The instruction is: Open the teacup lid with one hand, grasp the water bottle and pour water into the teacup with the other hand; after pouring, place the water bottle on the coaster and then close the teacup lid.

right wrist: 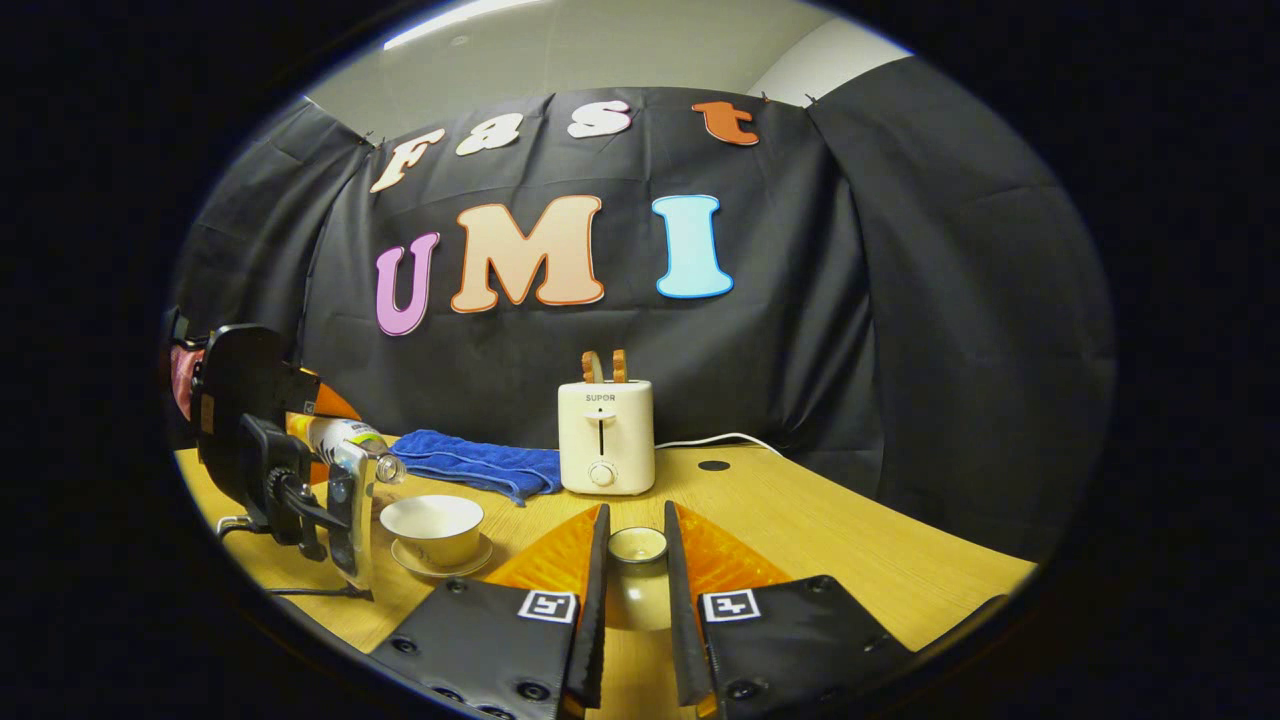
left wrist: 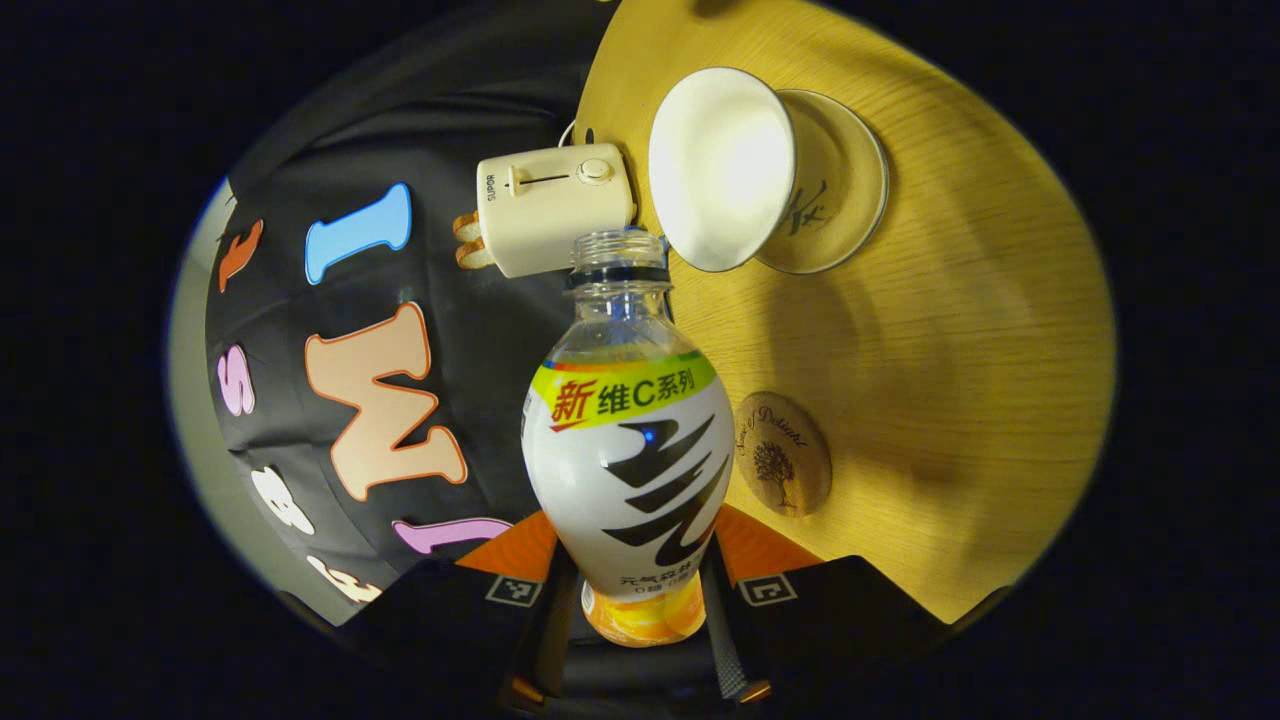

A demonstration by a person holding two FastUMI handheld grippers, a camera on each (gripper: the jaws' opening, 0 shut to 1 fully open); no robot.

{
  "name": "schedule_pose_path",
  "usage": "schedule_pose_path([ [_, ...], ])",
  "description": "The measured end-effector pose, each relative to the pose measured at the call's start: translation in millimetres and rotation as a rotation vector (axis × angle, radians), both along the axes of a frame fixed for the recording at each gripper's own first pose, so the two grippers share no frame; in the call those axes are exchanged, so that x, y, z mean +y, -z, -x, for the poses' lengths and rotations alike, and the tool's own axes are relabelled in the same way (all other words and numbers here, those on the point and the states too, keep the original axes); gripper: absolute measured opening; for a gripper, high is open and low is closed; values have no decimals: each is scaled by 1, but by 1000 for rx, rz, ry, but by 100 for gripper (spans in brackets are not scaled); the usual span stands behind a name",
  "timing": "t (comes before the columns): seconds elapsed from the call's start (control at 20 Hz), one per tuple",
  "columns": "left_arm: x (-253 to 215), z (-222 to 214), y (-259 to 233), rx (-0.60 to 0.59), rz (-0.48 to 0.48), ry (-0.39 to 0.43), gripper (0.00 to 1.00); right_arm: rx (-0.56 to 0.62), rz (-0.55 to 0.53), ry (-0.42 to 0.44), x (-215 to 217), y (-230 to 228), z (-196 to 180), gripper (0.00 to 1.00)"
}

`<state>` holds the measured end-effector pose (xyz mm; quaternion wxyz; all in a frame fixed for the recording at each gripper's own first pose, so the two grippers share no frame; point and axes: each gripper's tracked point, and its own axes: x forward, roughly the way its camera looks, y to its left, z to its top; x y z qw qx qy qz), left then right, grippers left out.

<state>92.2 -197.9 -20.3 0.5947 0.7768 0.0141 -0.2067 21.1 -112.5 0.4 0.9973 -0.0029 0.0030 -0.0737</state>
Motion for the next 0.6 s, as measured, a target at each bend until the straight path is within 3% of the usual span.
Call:
schedule_pose_path([
  [0.6,-1,-4,-24,-110,-202,29,56,1,0,-1,-1,0,-1,32],
])
